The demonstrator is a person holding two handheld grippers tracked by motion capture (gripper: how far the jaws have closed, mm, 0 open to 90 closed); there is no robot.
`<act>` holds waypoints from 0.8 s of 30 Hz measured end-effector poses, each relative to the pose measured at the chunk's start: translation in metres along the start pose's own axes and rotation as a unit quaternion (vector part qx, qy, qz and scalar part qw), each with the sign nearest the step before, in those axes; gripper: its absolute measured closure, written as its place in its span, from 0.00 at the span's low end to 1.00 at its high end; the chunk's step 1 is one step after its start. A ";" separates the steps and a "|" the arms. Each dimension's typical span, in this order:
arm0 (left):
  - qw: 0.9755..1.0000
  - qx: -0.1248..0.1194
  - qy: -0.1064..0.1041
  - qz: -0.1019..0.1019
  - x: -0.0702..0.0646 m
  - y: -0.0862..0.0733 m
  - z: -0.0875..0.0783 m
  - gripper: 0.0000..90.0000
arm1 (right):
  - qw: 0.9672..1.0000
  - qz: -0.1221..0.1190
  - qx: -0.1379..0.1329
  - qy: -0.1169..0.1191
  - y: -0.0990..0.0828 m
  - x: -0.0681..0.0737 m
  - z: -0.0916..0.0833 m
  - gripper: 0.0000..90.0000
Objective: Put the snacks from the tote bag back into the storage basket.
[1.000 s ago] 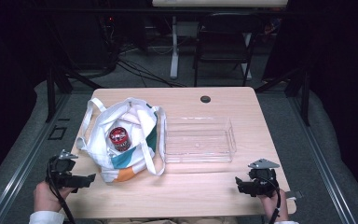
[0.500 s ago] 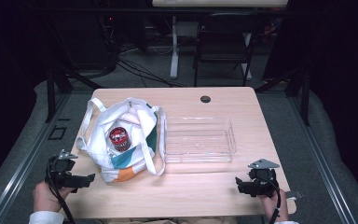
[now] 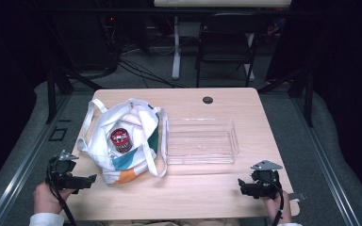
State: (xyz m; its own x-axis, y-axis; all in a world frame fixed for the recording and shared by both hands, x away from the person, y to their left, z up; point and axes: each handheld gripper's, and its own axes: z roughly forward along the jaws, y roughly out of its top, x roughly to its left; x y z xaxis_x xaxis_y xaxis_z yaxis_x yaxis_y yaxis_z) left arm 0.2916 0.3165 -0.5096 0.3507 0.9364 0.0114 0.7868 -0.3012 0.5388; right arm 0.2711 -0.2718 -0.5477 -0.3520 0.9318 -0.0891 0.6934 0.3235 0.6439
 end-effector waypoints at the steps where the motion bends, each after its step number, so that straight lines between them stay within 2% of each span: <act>1: 1.000 0.001 -0.001 0.000 0.000 0.000 0.000 0.00 | 1.000 0.000 0.000 0.000 0.000 0.000 0.000 0.16; 14: 1.000 -0.009 0.001 -0.003 -0.002 0.010 -0.008 0.00 | 1.000 0.001 0.000 0.001 0.000 0.000 0.000 0.16; 24: 1.000 -0.020 -0.011 0.002 -0.007 0.029 -0.023 0.00 | 1.000 -0.001 0.000 0.002 0.000 0.000 0.000 0.16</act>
State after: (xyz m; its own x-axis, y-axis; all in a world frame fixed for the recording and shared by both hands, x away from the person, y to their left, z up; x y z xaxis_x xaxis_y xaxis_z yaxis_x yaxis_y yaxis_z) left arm 0.3000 0.3053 -0.4745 0.3659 0.9307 -0.0039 0.7639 -0.2979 0.5725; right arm 0.2713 -0.2717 -0.5481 -0.3559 0.9303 -0.0887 0.6924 0.3263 0.6435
